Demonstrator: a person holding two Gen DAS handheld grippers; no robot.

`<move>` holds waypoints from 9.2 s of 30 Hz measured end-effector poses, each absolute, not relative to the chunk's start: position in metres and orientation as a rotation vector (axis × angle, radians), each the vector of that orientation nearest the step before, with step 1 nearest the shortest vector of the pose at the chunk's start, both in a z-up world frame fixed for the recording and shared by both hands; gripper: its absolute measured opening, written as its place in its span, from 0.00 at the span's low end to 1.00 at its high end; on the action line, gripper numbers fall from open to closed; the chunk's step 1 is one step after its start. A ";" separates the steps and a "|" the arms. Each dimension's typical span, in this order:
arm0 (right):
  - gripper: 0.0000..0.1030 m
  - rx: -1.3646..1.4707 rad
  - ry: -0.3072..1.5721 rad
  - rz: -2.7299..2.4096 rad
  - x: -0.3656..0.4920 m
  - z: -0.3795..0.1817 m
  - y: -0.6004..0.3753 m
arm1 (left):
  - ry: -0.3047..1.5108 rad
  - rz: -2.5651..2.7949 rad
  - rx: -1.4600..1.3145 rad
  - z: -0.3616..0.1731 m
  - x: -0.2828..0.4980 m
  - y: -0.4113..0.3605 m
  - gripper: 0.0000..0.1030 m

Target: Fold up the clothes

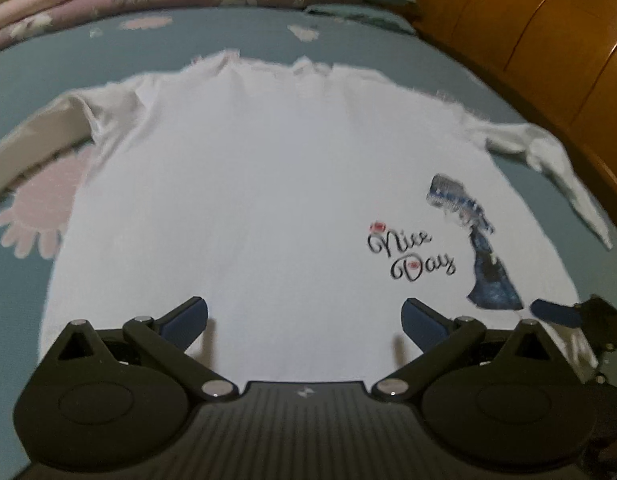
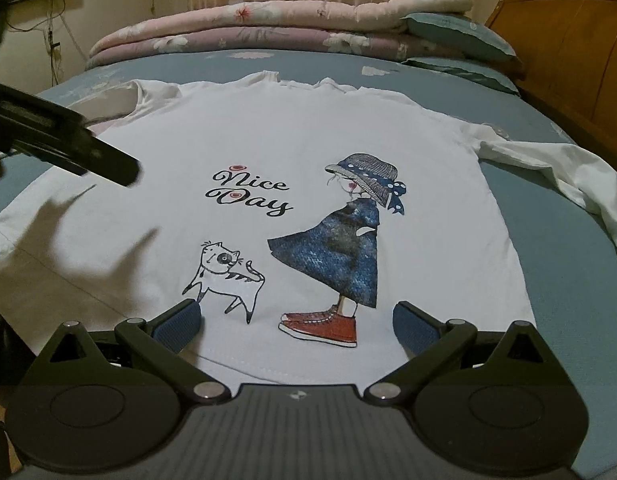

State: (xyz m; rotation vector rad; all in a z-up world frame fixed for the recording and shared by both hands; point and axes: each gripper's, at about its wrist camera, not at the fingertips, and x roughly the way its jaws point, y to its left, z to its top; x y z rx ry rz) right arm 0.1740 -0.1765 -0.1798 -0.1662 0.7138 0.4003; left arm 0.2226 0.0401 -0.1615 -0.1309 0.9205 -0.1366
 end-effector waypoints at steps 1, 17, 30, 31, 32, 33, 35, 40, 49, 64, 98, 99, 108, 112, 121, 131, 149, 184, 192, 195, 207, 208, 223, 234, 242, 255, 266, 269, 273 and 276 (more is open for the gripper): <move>1.00 -0.166 0.712 0.401 0.174 -0.180 -0.177 | 0.919 -0.137 -0.121 -0.165 0.219 0.038 0.99; 1.00 -0.164 0.698 0.405 0.172 -0.182 -0.178 | 0.904 -0.137 -0.036 -0.176 0.173 0.039 0.99; 1.00 -0.160 0.692 0.407 0.172 -0.183 -0.179 | 0.893 -0.149 0.032 -0.155 0.200 0.027 0.99; 1.00 -0.161 0.692 0.405 0.172 -0.183 -0.178 | 0.886 -0.153 0.031 -0.154 0.205 0.026 0.99; 1.00 -0.161 0.692 0.403 0.171 -0.183 -0.178 | 0.884 -0.155 0.028 -0.154 0.209 0.026 0.99; 1.00 -0.161 0.692 0.401 0.171 -0.183 -0.178 | 0.893 -0.155 0.018 -0.157 0.214 0.026 0.99; 1.00 -0.161 0.694 0.397 0.171 -0.182 -0.178 | 0.909 -0.153 -0.005 -0.165 0.218 0.028 0.99; 1.00 -0.159 0.719 0.402 0.174 -0.178 -0.179 | 0.851 -0.150 0.008 -0.181 0.204 0.029 0.99; 1.00 0.084 0.725 0.457 0.234 -0.149 -0.211 | 0.824 -0.171 0.005 -0.181 0.203 0.033 0.99; 1.00 -0.049 0.749 0.379 0.245 -0.172 -0.180 | 0.782 -0.043 -0.244 -0.096 0.245 0.199 0.99; 1.00 -0.113 0.696 0.334 0.259 -0.181 -0.163 | 0.738 0.215 -0.585 -0.178 0.206 0.480 0.79; 1.00 -0.113 0.695 0.333 0.259 -0.181 -0.163 | 0.741 0.213 -0.560 -0.178 0.207 0.478 0.79; 1.00 -0.117 0.693 0.329 0.258 -0.181 -0.162 | 0.757 0.271 -0.314 -0.166 0.206 0.444 0.32; 1.00 -0.118 0.692 0.327 0.257 -0.181 -0.162 | 0.726 0.301 -0.257 -0.154 0.203 0.436 0.22; 1.00 -0.118 0.691 0.327 0.257 -0.181 -0.164 | 0.647 0.393 -0.247 -0.108 0.192 0.464 0.21; 1.00 -0.119 0.690 0.328 0.258 -0.181 -0.164 | 0.615 0.419 -0.316 -0.107 0.191 0.480 0.23; 1.00 -0.120 0.689 0.325 0.257 -0.181 -0.163 | 0.683 0.428 -0.367 -0.116 0.182 0.483 0.50; 1.00 -0.114 0.689 0.336 0.261 -0.181 -0.160 | 0.901 0.000 0.107 -0.170 0.396 0.310 0.06; 1.00 -0.113 0.689 0.336 0.261 -0.181 -0.161 | 0.869 -0.043 -0.021 -0.165 0.410 0.326 0.15; 1.00 -0.113 0.689 0.336 0.261 -0.181 -0.160 | 0.885 -0.068 -0.015 -0.163 0.407 0.331 0.34; 1.00 -0.118 0.689 0.333 0.262 -0.181 -0.160 | 0.788 -0.067 0.004 -0.132 0.339 0.327 0.52; 1.00 -0.118 0.689 0.333 0.262 -0.181 -0.160 | 0.774 -0.081 0.013 -0.129 0.329 0.323 0.55; 1.00 -0.134 0.709 0.278 0.263 -0.179 -0.153 | 0.839 0.010 -0.038 -0.149 0.230 0.327 0.76; 0.99 -0.290 0.634 0.567 0.304 -0.078 -0.100 | 0.762 0.066 -0.157 -0.123 0.226 0.331 0.87; 0.86 -0.512 0.532 0.911 0.384 -0.018 0.022 | 0.704 0.052 -0.311 -0.094 0.264 0.313 0.92; 0.51 -0.709 0.664 1.224 0.500 -0.095 0.180 | 0.717 -0.042 -0.269 -0.152 0.269 0.320 0.92; 0.48 -0.712 0.813 1.343 0.544 -0.147 0.209 | 0.753 -0.031 -0.223 -0.180 0.273 0.309 0.92; 0.39 -0.703 0.820 1.347 0.540 -0.149 0.207 | 0.744 -0.032 -0.244 -0.182 0.274 0.311 0.93; 0.03 -0.721 0.796 1.339 0.528 -0.147 0.205 | 0.744 -0.025 -0.225 -0.181 0.275 0.307 0.93; 0.02 -0.725 0.759 1.324 0.524 -0.142 0.204 | 0.740 -0.024 -0.228 -0.181 0.274 0.308 0.93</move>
